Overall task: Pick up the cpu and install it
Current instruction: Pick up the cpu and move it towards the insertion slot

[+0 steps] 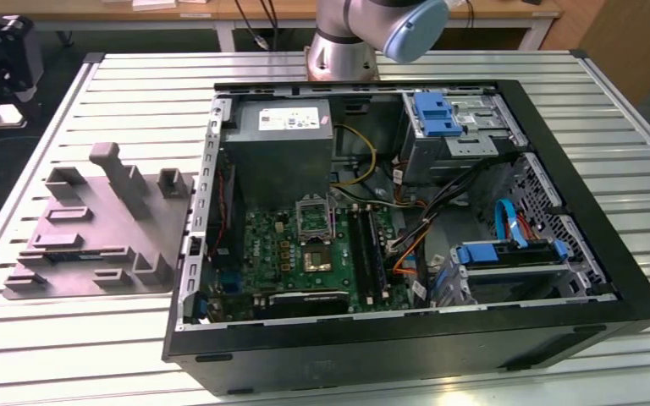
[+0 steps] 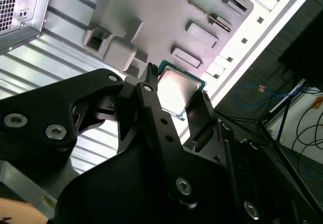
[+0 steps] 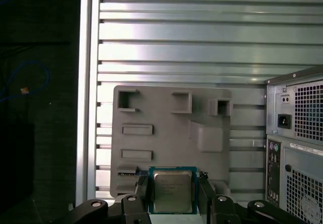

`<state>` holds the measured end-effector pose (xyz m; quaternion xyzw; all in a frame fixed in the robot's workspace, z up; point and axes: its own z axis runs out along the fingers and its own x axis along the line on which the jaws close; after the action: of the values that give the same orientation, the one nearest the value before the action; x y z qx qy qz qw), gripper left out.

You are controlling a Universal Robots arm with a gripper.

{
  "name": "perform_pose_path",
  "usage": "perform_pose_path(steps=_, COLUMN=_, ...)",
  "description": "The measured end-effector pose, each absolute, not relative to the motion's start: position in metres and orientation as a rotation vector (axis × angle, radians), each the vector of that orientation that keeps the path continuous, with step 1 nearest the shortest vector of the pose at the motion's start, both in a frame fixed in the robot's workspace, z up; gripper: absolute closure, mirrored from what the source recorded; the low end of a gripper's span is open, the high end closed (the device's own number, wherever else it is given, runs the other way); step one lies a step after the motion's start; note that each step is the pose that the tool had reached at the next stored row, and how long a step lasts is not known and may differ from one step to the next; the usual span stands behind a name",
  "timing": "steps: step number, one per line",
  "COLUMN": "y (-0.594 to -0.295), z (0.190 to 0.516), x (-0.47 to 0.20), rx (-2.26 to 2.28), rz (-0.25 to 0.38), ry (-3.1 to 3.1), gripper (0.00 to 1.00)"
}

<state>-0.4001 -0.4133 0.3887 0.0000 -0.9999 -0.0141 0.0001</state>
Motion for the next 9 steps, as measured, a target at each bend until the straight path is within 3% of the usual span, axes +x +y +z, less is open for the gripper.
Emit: perform_pose_path(steps=9, y=-0.4133, z=0.3886, x=-0.3909, rx=0.000, rz=-0.044, ry=-3.141, gripper=0.53)
